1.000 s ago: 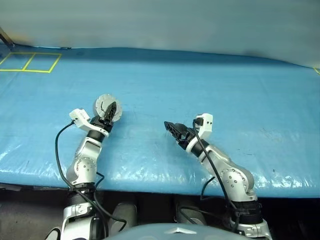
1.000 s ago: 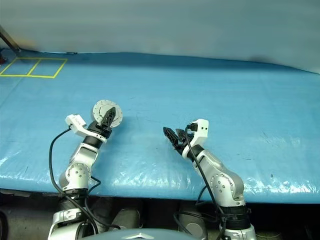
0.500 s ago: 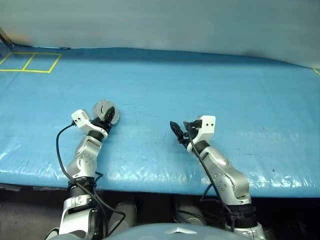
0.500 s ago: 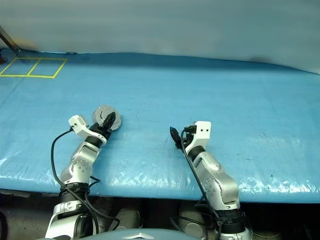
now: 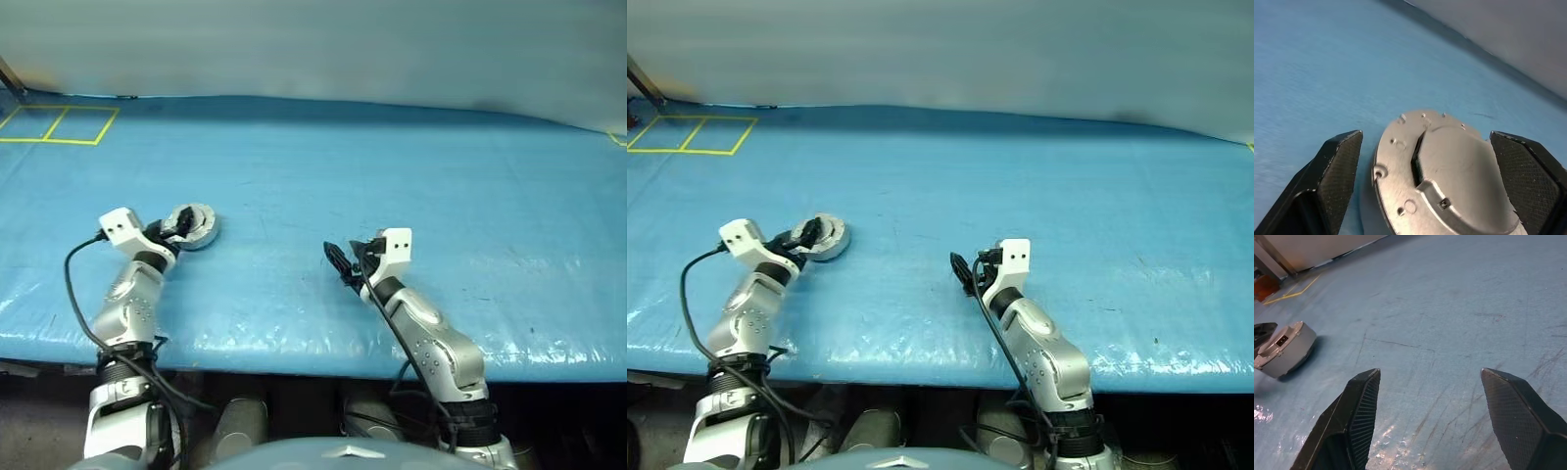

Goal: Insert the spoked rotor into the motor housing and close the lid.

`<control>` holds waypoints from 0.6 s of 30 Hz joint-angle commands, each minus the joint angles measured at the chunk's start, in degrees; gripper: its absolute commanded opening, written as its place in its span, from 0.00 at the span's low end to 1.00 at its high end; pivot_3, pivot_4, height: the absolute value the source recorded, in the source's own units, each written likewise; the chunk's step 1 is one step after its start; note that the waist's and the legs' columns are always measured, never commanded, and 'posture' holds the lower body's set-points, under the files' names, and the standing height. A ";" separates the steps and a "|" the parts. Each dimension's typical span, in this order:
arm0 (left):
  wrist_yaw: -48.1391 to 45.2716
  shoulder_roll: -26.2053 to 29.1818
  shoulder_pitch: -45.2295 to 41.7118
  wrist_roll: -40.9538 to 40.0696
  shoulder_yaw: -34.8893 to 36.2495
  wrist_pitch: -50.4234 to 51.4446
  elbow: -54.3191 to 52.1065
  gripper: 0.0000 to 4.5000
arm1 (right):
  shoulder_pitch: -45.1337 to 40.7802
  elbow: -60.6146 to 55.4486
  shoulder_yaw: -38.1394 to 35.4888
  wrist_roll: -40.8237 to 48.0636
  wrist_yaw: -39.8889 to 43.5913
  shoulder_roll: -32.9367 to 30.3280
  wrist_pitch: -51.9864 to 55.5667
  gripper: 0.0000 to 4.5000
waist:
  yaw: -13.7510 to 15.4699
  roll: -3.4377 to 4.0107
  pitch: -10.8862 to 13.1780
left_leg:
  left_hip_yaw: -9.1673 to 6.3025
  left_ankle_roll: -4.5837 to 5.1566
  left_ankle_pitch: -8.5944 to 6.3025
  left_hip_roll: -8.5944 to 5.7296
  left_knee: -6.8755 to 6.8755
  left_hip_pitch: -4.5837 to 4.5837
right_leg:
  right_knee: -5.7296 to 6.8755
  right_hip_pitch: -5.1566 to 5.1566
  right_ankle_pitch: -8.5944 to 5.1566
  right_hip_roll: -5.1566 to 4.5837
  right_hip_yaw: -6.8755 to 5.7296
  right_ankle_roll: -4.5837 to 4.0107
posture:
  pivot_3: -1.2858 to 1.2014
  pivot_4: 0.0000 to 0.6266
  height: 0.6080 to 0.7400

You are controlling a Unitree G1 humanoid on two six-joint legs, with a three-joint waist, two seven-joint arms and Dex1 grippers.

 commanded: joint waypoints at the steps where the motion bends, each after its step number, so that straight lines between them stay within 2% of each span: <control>1: 0.55 2.62 0.28 -0.55 3.74 -0.82 -0.76 0.99 | 0.05 -1.03 0.24 0.06 1.05 0.85 -0.37 0.77 | 0.11 0.00 0.00 | -0.01 0.00 0.00 0.00 0.02 0.00 | 0.00 0.01 0.00 0.00 -0.01 0.00 | 0.52 0.24 1.00; 6: -5.28 4.43 2.77 -3.15 3.80 0.74 -6.23 0.99 | 0.07 -0.39 1.29 -1.04 1.74 1.16 -0.49 0.77 | 0.39 -0.02 -0.01 | -0.01 0.00 0.00 -0.02 0.12 -0.02 | 0.01 0.04 0.00 -0.01 -0.01 0.00 | 0.52 0.24 1.00; 9: -10.11 4.40 4.25 -5.55 1.49 1.84 -14.53 0.99 | -0.20 -0.71 0.99 -2.88 1.68 0.74 -2.46 0.77 | 0.51 -0.06 0.01 | -0.04 0.00 0.00 0.00 0.17 -0.05 | 0.02 0.04 0.01 -0.01 -0.03 -0.02 | 0.52 0.24 1.00; 12: -15.72 4.41 6.27 -5.16 -5.13 2.75 -23.39 0.99 | -0.14 -1.08 1.57 -7.23 1.56 -1.15 -5.57 0.77 | 0.56 -0.07 0.00 | -0.03 -0.01 0.00 -0.02 0.23 -0.07 | 0.02 0.07 0.03 -0.03 -0.03 -0.02 | 0.52 0.24 1.00; 14: -18.47 5.05 7.62 -1.29 -11.54 1.57 -28.08 0.99 | 0.06 -1.23 1.41 -9.24 1.32 -1.90 -7.31 0.77 | 0.48 -0.06 0.00 | 0.01 0.00 -0.01 -0.05 0.25 -0.05 | 0.01 0.10 0.04 -0.05 0.01 0.01 | 0.52 0.24 1.00; 18: -20.89 5.26 8.36 5.99 -21.30 -0.92 -30.65 0.99 | 0.47 -2.16 0.90 -11.13 1.47 -3.17 -7.85 0.77 | 0.09 -0.04 -0.01 | 0.09 0.00 0.00 0.03 0.18 0.08 | 0.03 0.09 0.05 0.05 0.11 -0.02 | 0.52 0.24 1.00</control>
